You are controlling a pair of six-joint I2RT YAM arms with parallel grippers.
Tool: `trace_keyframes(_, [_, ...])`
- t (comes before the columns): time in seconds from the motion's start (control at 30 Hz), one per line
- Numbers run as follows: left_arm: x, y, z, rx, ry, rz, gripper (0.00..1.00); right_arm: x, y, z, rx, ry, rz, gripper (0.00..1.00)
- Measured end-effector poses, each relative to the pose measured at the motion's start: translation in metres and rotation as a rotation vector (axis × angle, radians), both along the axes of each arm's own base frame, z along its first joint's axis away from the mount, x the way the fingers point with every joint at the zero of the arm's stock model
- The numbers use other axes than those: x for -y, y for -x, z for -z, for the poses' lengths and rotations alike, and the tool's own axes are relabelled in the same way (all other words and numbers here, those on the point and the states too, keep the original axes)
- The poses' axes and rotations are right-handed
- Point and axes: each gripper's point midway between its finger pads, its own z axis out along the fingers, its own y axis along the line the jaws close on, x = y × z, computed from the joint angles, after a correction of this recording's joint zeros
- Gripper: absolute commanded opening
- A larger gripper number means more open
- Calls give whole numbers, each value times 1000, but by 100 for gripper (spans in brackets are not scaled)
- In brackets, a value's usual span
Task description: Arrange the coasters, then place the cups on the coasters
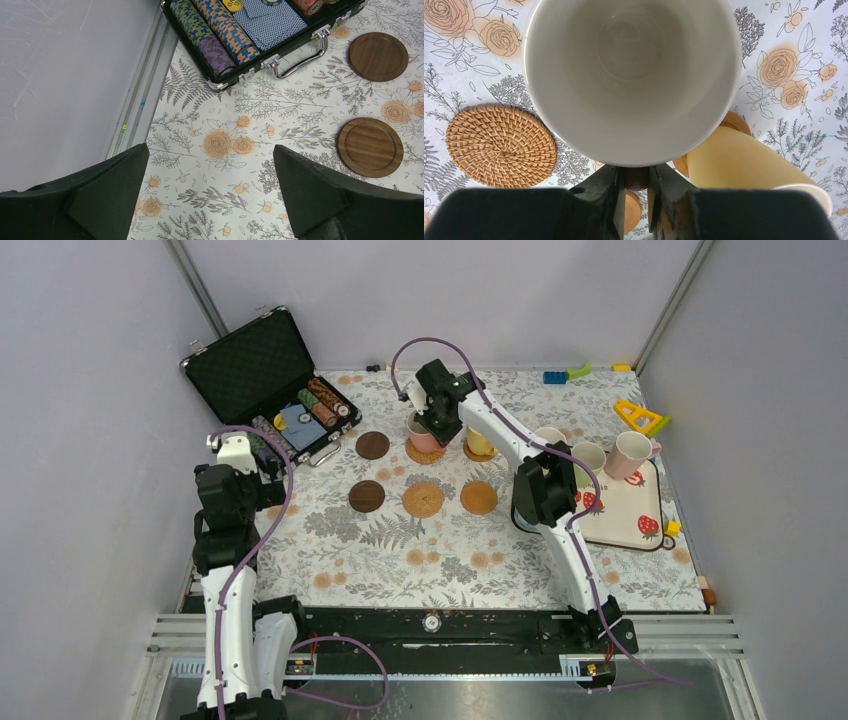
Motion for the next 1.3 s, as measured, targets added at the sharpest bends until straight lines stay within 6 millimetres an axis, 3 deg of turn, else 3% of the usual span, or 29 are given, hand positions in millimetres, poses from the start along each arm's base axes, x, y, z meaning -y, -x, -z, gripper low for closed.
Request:
trace_keyframes(0.07, [0, 0, 0, 0, 0, 0, 99, 0, 0, 0, 2, -1, 0, 0])
trace_keyframes(0.4, [0, 0, 0, 0, 0, 0, 99, 0, -1, 0, 3, 2, -5, 21])
trace_keyframes(0.53, [0, 0, 0, 0, 0, 0, 99, 1, 0, 4, 0, 11, -14, 42])
trace_keyframes(0.73, [0, 0, 0, 1, 0, 0, 99, -1, -5, 3, 20, 6, -27, 62])
trace_keyframes(1.0, [0, 0, 0, 0, 0, 0, 99, 3, -3, 8, 13, 29, -43, 98])
trace_keyframes(1.13, [0, 0, 0, 1, 0, 0, 99, 9, 1, 1, 13, 53, -60, 100])
trace_keyframes(1.3, [0, 0, 0, 1, 0, 0, 99, 21, 14, -44, 50, 55, -93, 100])
